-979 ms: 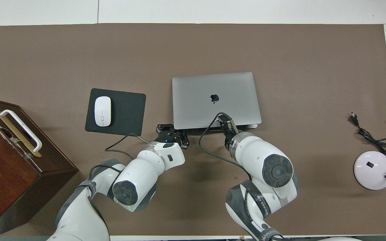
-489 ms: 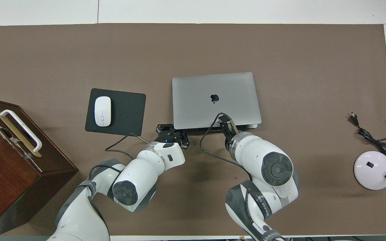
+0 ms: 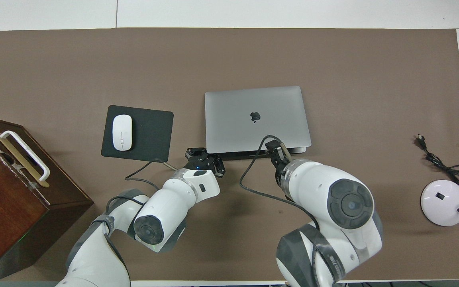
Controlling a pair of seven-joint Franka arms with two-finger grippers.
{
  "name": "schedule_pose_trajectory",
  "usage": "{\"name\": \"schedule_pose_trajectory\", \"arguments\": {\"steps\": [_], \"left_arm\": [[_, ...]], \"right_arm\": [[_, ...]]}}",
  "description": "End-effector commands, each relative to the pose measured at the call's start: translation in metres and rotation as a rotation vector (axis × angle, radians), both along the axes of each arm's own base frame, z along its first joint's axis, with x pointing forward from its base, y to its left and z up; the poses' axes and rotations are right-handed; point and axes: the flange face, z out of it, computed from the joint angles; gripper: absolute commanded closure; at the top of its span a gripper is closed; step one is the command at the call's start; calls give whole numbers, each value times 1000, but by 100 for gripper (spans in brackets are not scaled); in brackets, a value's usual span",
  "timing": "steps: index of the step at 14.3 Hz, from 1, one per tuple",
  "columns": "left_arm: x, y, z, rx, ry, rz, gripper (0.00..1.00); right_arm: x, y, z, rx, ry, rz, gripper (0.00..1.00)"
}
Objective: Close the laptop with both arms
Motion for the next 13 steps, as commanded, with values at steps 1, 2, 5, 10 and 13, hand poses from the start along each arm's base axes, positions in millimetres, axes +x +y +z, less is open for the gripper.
{"name": "schedule_pose_trajectory", "arguments": {"steps": [1,2,5,10,13], "left_arm": [[-10,4,-27,29,48,-2,100],[-11,4,-28,30,51,-1,100],[-11,11,-27,33,58,11,100],[-12,19,-16,41,72,22,100],[-13,20,-1,67,109,22,100]], "right_arm": [[-7,-25,35,14,9,85,0],[-7,-38,44,3,13,121,0],[0,-74,77,-9,13,229,0],[15,-120,121,-44,19,397,0],[22,-141,142,-88,-17,517,0]]}}
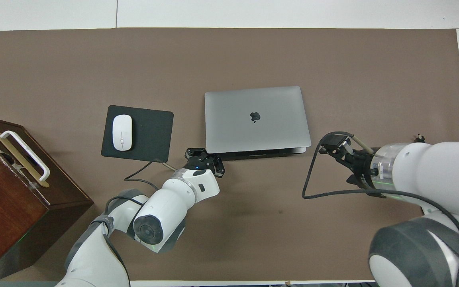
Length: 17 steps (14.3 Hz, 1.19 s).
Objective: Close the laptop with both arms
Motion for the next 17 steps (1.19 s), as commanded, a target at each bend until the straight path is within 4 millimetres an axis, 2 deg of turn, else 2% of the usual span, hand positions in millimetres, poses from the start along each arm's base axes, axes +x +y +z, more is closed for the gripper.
{"name": "schedule_pose_trajectory", "arguments": {"steps": [1,7,11,14,17], "left_arm": [[-12,21,4,63,90,14,100],[-15,23,16,65,103,20,100],[-14,29,41,93,153,35,100],[-11,37,61,105,182,55,100],[-6,45,71,119,213,75,100]], "right_arm": [[9,-22,22,-44,-38,101,0],[14,-65,77,-93,-56,217,0],[15,-103,112,-138,-77,300,0],[24,-128,121,-178,-89,350,0],[30,-139,124,-218,-109,400,0]]}}
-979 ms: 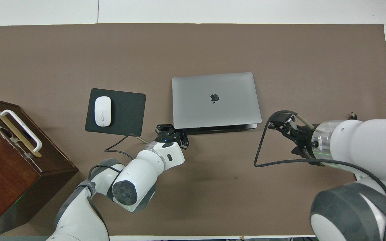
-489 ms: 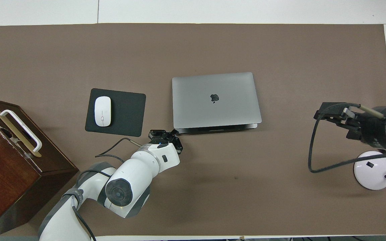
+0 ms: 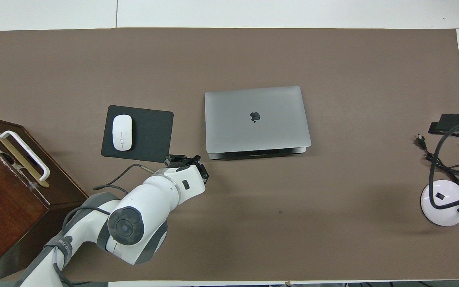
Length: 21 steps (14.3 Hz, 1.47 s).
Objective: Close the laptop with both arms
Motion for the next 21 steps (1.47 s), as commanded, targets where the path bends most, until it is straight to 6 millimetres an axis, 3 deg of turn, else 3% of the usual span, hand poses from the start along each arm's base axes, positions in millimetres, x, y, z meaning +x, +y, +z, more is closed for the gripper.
{"name": "schedule_pose_trajectory", "arguments": {"steps": [1,4,8,12,16,20,21], "left_arm": [[-1,8,15,11,42,27,100],[10,6,35,8,83,51,100],[27,18,61,16,134,94,100],[37,26,84,-4,143,122,100],[65,48,128,-3,195,175,100],[82,78,150,4,222,187,100],[89,94,158,16,235,188,100]], "right_arm": [[11,-12,5,-49,-9,72,0],[10,-26,5,-77,-9,176,0],[10,-24,4,-105,-16,341,0],[11,-18,5,-112,-27,370,0],[12,-13,6,-114,-40,369,0],[14,-12,1,-110,-43,349,0],[18,-12,0,-111,-53,341,0]]}}
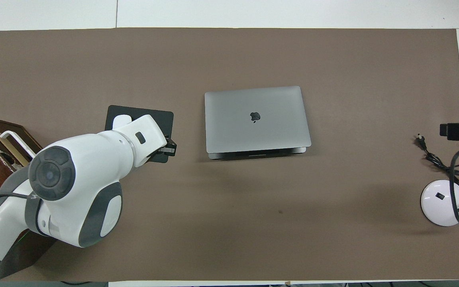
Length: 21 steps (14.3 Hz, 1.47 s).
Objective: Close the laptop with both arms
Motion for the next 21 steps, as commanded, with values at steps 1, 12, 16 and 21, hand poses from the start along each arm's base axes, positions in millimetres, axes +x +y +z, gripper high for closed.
{"name": "schedule_pose_trajectory", "arguments": {"steps": [1,12,16,21], "left_arm": [[12,31,28,9,44,-9,100],[26,200,152,67,160,-12,100],[17,249,171,81,162,35,100],[11,275,200,136,140,98,0]], "right_arm": [[12,0,-6,-7,-19,-14,0],[48,-11,-7,-14,7,-39,0],[54,-17,-15,-22,12,-42,0],[61,-27,-27,-26,38,-51,0]]}}
